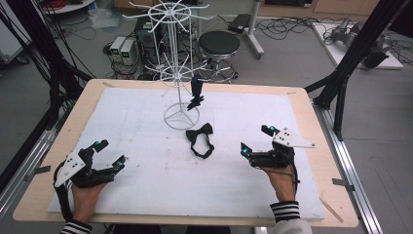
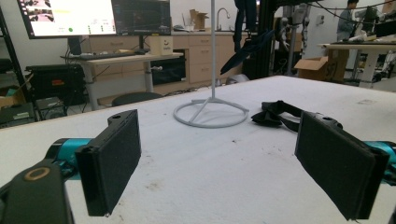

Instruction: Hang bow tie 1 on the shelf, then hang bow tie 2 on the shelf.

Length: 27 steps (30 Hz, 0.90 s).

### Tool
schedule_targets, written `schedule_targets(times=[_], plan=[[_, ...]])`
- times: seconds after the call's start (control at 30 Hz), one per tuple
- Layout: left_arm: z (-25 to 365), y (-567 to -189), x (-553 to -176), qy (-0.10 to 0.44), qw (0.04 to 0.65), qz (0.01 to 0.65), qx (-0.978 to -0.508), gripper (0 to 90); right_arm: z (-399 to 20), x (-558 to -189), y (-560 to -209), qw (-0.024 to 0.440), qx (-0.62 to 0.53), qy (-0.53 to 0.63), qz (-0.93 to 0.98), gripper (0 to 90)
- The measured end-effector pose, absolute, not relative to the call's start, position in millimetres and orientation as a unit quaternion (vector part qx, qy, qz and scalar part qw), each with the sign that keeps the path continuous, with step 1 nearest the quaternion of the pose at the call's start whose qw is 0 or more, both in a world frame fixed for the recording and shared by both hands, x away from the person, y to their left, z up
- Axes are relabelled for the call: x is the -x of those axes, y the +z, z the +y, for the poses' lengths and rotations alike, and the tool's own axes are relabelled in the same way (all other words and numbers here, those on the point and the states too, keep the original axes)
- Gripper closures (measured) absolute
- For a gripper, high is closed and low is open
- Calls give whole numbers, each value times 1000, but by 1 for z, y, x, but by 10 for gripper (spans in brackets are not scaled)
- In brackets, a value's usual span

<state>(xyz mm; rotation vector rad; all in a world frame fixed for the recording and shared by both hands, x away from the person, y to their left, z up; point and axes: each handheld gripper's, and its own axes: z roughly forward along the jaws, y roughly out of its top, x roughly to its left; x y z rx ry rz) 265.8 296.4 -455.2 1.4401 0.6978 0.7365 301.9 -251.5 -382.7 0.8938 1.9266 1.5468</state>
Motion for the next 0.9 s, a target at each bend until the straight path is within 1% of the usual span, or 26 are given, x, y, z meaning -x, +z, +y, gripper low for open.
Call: schedule_targets(times=[0.1,0.27,0.7,0.9], plan=[[297,-455,-266,323,636,306,-630,149,-254,-298,-388,245,-329,572,710,17],[296,-455,-266,323,636,307,-630,149,-258,-296,-394,244,-338,568,709,17],[297,-455,-266,322,637,306,-630,149,-259,-298,-395,246,-341,562,712,17],[297,-455,-266,322,638,307,-629,149,-259,-302,-391,239,-338,557,720,17]])
